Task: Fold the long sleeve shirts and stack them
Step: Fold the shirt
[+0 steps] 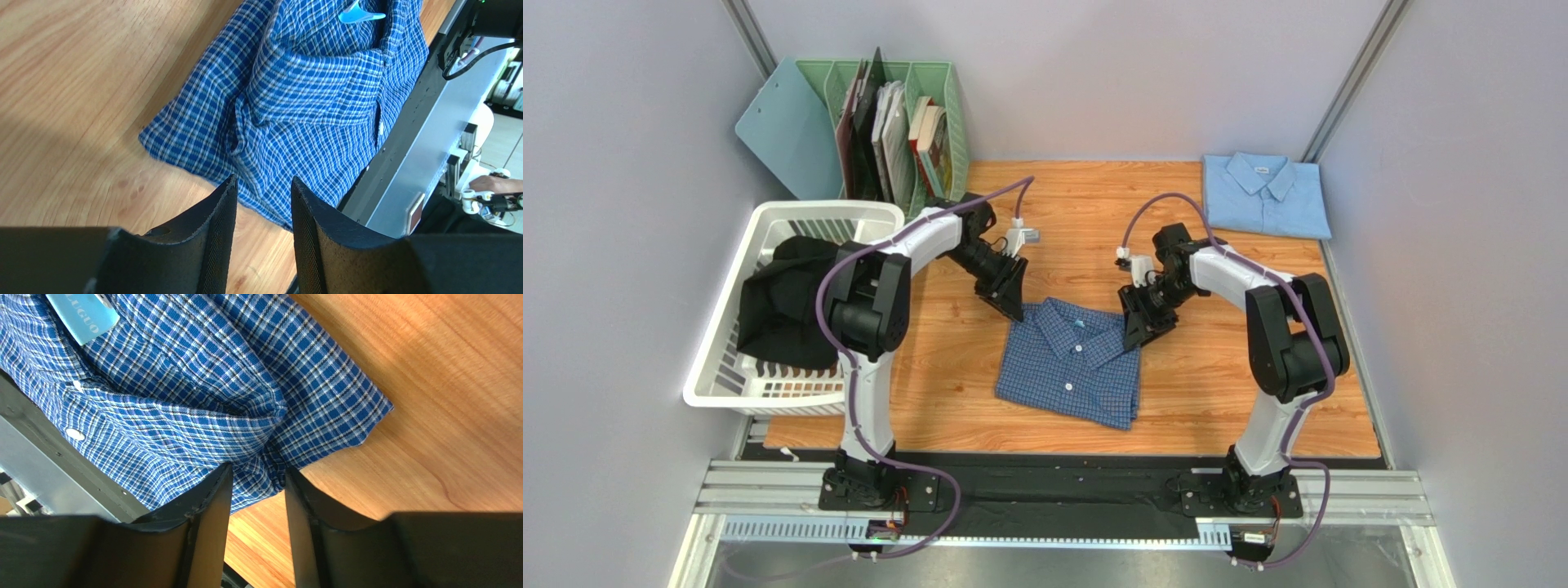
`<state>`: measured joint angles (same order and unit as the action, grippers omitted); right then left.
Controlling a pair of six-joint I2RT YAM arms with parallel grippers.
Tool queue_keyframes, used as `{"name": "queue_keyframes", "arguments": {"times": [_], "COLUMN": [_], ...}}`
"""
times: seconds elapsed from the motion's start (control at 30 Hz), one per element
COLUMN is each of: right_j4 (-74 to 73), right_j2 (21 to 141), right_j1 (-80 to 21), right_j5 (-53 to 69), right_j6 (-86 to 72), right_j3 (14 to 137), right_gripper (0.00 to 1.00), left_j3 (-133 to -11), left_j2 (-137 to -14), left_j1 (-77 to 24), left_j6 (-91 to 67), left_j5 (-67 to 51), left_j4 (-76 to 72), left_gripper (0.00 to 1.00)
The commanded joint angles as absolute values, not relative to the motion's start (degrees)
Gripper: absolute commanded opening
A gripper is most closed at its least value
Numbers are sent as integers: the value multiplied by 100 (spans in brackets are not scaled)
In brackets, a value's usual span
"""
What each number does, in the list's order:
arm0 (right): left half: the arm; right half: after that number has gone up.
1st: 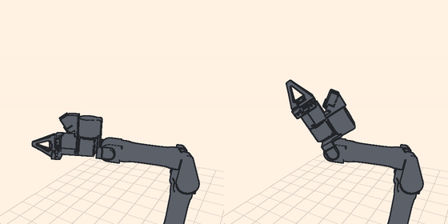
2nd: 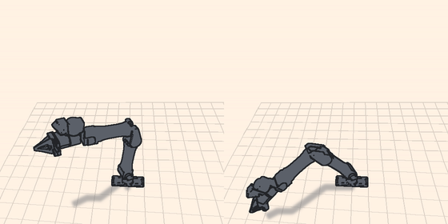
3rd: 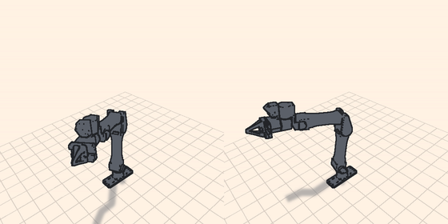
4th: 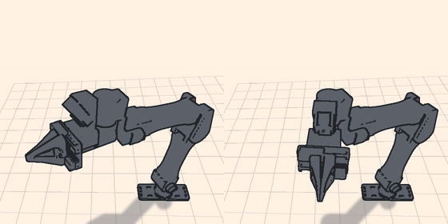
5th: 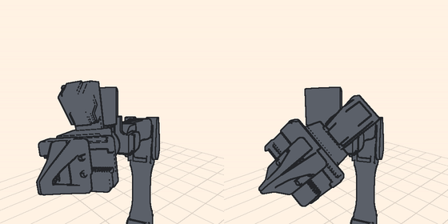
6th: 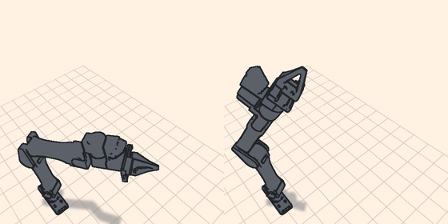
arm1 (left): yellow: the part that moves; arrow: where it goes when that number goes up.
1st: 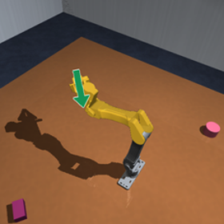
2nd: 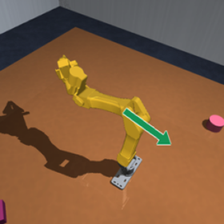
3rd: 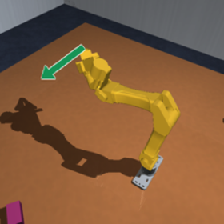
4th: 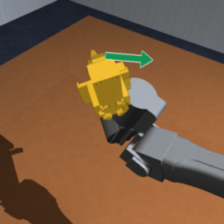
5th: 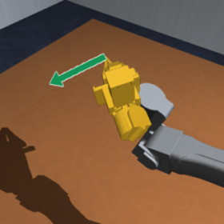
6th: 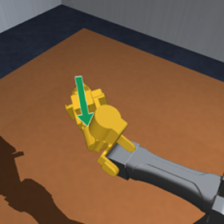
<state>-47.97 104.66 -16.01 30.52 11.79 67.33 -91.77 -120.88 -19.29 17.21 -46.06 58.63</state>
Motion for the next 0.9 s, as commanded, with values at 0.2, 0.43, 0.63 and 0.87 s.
{"name": "queue_keyframes", "arguments": {"times": [0.2,0.43,0.63,0.87], "right_j4": [-4799,-4729,-4737,-4939], "right_j2": [10090,10090,9889,9641], "right_j1": [-1635,-1635,-1635,-1626], "right_j5": [3199,3322,3445,3454], "right_j6": [1160,1169,1169,1336], "right_j3": [6610,6636,6802,7128], "right_gripper": [33,2,0,0], "left_j3": [-9457,-9466,-9317,-8939], "left_j2": [-12226,-12366,-12033,-11233], "left_j1": [-2057,-2092,-2031,-1679], "left_j6": [1767,1653,1705,1784], "left_j5": [-4632,-4623,-4526,-4544], "left_j4": [5678,5581,5660,5686], "left_gripper": [44,38,0,0]}}
